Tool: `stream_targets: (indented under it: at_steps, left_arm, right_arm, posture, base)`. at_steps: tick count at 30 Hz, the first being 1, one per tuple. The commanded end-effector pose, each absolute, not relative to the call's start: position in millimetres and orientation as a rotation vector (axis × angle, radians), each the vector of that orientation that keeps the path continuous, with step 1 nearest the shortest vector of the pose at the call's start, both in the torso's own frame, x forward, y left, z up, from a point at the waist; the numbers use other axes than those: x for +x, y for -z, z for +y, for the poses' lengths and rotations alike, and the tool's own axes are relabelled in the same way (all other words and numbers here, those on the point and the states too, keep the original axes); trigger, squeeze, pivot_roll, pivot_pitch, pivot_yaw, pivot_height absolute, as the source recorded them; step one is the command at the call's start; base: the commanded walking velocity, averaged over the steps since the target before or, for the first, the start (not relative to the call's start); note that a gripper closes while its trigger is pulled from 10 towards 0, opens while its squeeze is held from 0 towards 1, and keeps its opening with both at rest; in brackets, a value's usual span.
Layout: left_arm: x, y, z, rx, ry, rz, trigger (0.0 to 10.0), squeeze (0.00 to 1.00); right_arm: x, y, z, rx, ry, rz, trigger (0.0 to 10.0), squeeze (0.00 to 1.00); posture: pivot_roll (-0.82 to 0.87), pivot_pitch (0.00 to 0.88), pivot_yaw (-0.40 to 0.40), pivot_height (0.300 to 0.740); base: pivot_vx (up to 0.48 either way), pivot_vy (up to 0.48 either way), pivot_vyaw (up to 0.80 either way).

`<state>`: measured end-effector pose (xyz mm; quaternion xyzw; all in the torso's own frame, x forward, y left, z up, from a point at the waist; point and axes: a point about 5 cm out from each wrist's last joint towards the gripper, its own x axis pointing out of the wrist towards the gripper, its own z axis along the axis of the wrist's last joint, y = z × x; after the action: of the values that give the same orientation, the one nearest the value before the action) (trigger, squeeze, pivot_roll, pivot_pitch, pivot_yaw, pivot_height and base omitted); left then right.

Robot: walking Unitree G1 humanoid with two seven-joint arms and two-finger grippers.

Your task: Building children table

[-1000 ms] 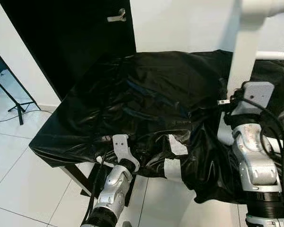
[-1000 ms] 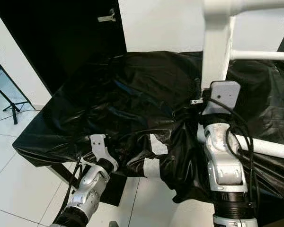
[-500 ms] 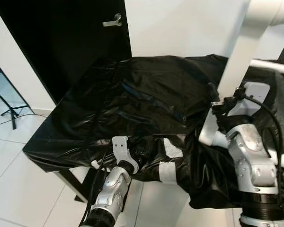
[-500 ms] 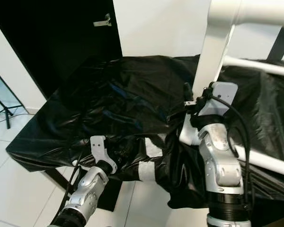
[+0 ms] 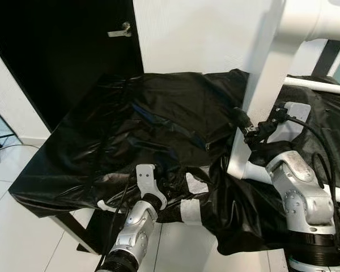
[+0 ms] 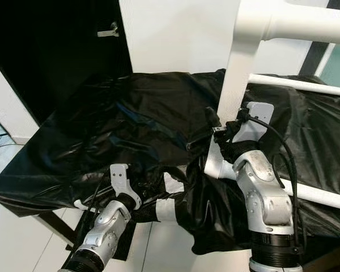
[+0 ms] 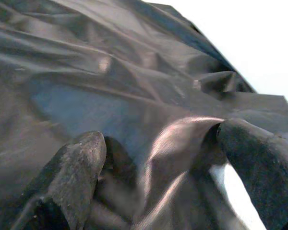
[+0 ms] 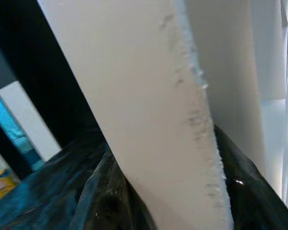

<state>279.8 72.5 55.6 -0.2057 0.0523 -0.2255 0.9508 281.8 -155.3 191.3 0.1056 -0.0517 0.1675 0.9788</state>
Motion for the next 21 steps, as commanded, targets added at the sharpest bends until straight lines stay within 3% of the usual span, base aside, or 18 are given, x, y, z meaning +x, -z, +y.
stream_targets:
  at_steps: [1, 5, 11, 21]
  left_arm:
    - [274, -63, 61, -0.414, 0.737, 0.04, 10.0, 0.0]
    - [276, -63, 64, -0.404, 0.728, 0.038, 10.0, 0.0]
    - [276, -62, 65, -0.394, 0.723, 0.039, 10.0, 0.0]
    - [279, -63, 66, -0.373, 0.699, 0.036, 10.0, 0.0]
  right_arm:
    - [274, -141, -132, 0.404, -0.505, 0.181, 10.0, 0.0]
    - [265, -145, -126, 0.412, -0.629, 0.179, 10.0, 0.0]
    - [269, -145, -128, 0.393, -0.594, 0.166, 10.0, 0.0]
    - [287, -129, -148, 0.27, -0.358, 0.208, 10.0, 0.0]
  posture:
    - [0.03, 0.0, 0.096, 0.74]
    - [0.04, 0.0, 0.1, 0.74]
    - [0.04, 0.0, 0.103, 0.74]
    - [0.04, 0.0, 0.101, 0.74]
  base:
    - [0.0, 0.0, 0.0]
    - [0.0, 0.0, 0.0]
    - [0.0, 0.0, 0.0]
    - [0.0, 0.0, 0.0]
